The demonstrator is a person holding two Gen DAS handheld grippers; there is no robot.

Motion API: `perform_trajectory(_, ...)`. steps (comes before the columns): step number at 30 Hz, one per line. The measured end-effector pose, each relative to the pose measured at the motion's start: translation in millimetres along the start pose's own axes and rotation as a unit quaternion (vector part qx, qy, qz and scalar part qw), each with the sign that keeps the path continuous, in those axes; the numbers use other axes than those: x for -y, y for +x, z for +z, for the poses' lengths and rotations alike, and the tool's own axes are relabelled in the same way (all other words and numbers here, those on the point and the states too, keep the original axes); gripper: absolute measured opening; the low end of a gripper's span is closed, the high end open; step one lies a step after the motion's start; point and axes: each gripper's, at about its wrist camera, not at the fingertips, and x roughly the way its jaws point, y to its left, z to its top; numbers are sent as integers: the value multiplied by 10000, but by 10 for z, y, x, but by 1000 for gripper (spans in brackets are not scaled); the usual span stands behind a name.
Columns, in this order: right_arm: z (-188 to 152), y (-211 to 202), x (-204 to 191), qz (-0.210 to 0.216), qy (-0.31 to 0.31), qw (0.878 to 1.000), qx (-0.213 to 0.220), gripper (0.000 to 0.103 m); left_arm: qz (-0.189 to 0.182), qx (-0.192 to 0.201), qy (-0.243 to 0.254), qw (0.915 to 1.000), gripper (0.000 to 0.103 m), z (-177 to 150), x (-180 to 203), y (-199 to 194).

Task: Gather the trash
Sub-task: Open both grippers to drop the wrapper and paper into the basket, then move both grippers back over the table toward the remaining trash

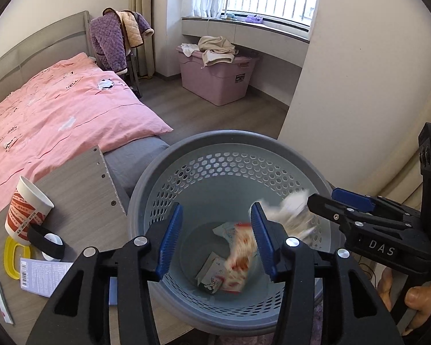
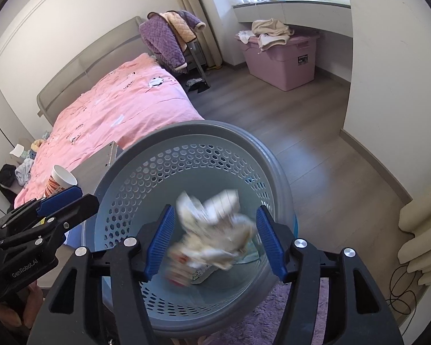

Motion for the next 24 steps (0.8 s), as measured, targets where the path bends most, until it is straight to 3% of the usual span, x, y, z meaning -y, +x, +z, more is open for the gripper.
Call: perform_trajectory(24, -52, 62, -20, 192, 97, 9997, -112, 71, 238, 56, -303, 9992, 67, -94, -174, -101)
